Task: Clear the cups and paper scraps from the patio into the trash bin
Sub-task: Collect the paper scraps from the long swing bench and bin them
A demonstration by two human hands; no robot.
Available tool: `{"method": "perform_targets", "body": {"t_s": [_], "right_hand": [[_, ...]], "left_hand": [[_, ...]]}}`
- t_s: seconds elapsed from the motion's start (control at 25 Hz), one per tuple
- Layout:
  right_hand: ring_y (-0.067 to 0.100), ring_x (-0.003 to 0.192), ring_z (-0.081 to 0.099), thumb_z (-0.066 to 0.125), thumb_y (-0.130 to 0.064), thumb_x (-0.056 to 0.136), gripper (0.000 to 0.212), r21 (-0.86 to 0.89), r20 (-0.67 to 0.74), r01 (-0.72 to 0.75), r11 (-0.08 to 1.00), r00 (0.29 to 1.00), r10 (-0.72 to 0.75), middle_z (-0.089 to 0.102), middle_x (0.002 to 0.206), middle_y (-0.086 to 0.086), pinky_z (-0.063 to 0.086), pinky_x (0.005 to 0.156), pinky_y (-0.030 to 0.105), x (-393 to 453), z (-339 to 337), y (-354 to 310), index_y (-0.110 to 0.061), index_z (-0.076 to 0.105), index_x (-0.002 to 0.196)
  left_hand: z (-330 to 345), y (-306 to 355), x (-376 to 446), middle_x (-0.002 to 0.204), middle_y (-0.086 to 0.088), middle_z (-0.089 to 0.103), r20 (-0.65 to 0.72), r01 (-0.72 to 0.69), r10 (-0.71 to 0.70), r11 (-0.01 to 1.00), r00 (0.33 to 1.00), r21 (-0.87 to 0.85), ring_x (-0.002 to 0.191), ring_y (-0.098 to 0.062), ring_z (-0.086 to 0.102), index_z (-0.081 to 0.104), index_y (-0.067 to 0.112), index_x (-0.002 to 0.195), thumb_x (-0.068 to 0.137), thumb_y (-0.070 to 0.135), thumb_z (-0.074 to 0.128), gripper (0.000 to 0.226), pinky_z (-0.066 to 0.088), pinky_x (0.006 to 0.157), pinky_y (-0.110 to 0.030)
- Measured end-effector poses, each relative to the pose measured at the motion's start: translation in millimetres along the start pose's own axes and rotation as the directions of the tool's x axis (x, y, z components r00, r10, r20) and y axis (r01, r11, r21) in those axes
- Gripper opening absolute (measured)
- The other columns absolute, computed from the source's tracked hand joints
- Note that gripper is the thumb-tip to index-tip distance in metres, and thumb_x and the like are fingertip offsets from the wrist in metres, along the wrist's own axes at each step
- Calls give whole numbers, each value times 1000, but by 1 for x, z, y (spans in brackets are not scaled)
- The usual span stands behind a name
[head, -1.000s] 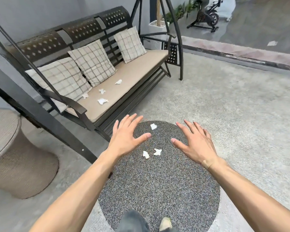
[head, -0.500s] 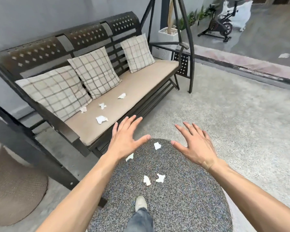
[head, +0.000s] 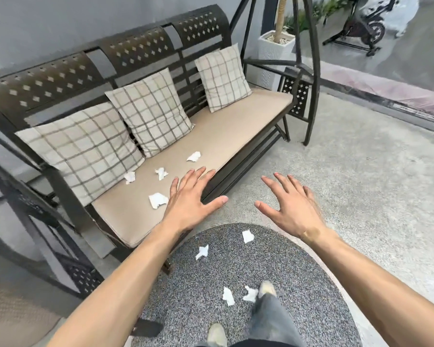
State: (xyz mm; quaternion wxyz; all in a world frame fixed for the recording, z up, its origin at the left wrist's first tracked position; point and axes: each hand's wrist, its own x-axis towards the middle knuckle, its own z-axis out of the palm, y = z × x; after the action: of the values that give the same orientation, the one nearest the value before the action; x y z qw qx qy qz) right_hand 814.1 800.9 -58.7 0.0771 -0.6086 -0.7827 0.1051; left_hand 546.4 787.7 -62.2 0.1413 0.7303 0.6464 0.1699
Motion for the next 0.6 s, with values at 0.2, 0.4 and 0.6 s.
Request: {"method": "perform_targets", "body": {"t_s": [0.2, 0.4, 0.6], "right_hand": [[20, 146, 7, 26, -80, 80, 74, 18, -7, 102, 995, 995, -102, 15, 158, -7, 12, 115, 55, 100, 5, 25, -47, 15, 145], [20, 146, 7, 23, -83, 78, 76, 27, 35, 254, 967, 966, -255, 17, 158, -8, 15, 114, 56, 205, -4, 52, -48, 16, 144], [21, 146, 9, 24, -82, 79, 74, 22, 88, 423, 906, 902, -423, 18, 158, -6, 16, 114, 55, 279, -9, 55, -47, 15, 144]], "left_hand": [[12, -16, 74, 158, 12, 20, -67, 86, -86, 996, 994, -1, 147, -12, 8, 21, 44, 146, 74, 88, 27, 85, -2, 118, -49], [16, -13, 137, 158, 12, 21, -134, 237, -236, 971, 962, -10, 146, -12, 10, 22, 45, 146, 74, 88, 28, 84, 1, 118, -48], [16, -7, 168, 157, 12, 23, -230, 392, -391, 919, 891, -44, 146, -12, 11, 24, 44, 145, 75, 87, 31, 83, 1, 118, -47]]}}
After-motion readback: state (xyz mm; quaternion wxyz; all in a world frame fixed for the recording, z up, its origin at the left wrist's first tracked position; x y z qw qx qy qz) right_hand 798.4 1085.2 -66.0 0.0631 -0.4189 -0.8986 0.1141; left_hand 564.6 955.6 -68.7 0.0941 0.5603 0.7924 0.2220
